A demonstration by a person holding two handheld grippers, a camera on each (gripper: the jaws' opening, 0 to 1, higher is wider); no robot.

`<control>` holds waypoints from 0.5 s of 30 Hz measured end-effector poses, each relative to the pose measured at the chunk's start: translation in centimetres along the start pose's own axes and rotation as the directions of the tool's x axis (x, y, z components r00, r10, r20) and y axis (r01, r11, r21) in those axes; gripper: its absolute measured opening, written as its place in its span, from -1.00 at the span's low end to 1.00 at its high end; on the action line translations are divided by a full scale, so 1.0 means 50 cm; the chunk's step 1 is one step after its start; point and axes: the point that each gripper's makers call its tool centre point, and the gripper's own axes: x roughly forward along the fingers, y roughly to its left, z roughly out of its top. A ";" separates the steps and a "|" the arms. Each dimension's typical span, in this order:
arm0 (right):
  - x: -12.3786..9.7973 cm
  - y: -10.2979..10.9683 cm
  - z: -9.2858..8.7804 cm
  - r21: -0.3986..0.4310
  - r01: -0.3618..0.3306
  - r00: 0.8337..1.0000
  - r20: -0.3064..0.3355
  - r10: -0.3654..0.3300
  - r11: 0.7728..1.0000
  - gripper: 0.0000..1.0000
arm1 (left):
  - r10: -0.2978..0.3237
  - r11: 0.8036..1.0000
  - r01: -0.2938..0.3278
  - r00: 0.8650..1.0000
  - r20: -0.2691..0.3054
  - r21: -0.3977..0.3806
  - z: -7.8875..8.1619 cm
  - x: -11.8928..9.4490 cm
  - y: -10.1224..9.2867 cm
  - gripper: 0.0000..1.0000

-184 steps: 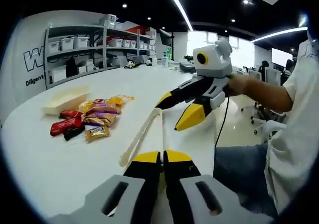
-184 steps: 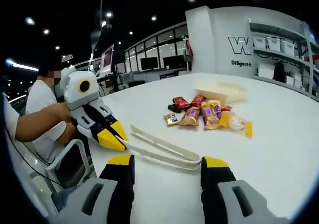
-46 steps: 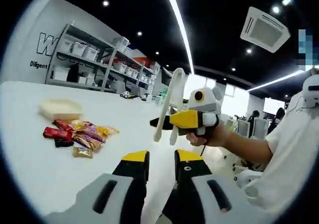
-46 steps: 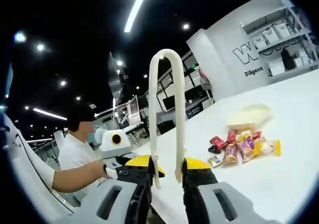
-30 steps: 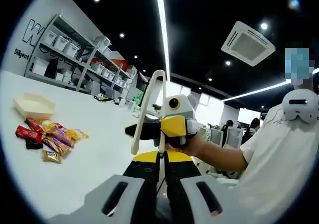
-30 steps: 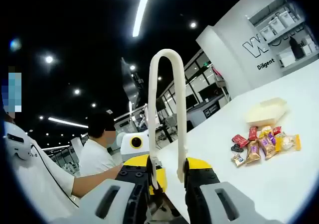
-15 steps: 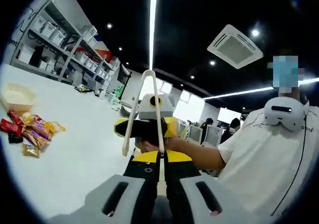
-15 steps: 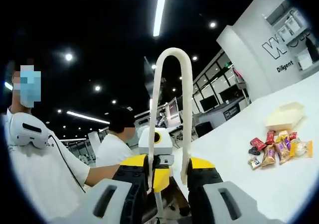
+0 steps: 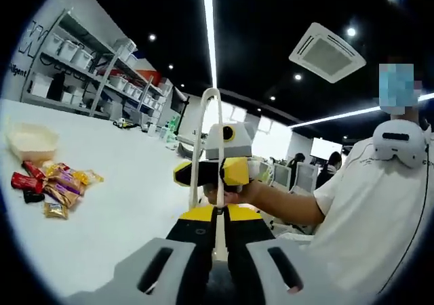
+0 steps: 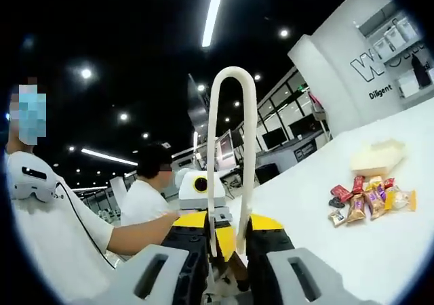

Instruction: Place the target food into the container with the food tongs after gripping and lifting it, then release it inside without dropping or visibly crushing the food.

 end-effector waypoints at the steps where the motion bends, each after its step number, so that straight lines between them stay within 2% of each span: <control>1: -0.001 -0.005 0.003 0.000 0.013 1.000 0.008 -0.013 1.000 -0.71 | 0.018 1.000 -0.018 1.000 0.001 0.005 -0.001 -0.002 0.008 -0.79; 3: -0.003 -0.014 0.003 -0.007 0.035 0.999 0.006 -0.035 0.999 -0.69 | 0.037 0.999 -0.037 0.999 0.004 0.009 -0.002 -0.007 0.016 -0.73; 5: -0.006 -0.028 0.008 -0.026 0.068 0.998 0.016 -0.068 0.997 -0.69 | 0.114 0.993 -0.114 0.993 0.009 0.023 0.000 -0.018 0.044 -0.63; 6: -0.008 -0.033 0.010 -0.031 0.081 0.997 0.022 -0.081 0.996 -0.68 | 0.127 0.992 -0.127 0.992 0.012 0.025 0.001 -0.020 0.049 -0.57; 7: -0.011 -0.046 0.015 -0.026 0.109 0.994 0.033 -0.108 0.994 -0.68 | 0.162 0.986 -0.162 0.987 0.021 0.027 0.003 -0.026 0.062 -0.51; 9: -0.015 -0.066 0.018 -0.022 0.151 0.988 0.038 -0.150 0.988 -0.67 | 0.221 0.975 -0.221 0.975 -0.002 0.033 -0.005 -0.036 0.083 -0.41; 12: -0.018 -0.083 0.015 -0.016 0.183 0.983 0.026 -0.182 0.983 -0.66 | 0.344 0.939 -0.342 0.938 -0.040 0.041 -0.024 -0.059 0.133 -0.21; 13: -0.018 -0.089 0.013 -0.018 0.193 0.981 0.020 -0.192 0.981 -0.66 | 0.354 0.935 -0.352 0.934 -0.038 0.048 -0.025 -0.061 0.137 -0.15; 15: -0.019 -0.098 0.013 -0.020 0.216 0.976 0.026 -0.216 0.976 -0.65 | 0.409 0.910 -0.408 0.912 -0.007 0.075 -0.020 -0.075 0.158 -0.06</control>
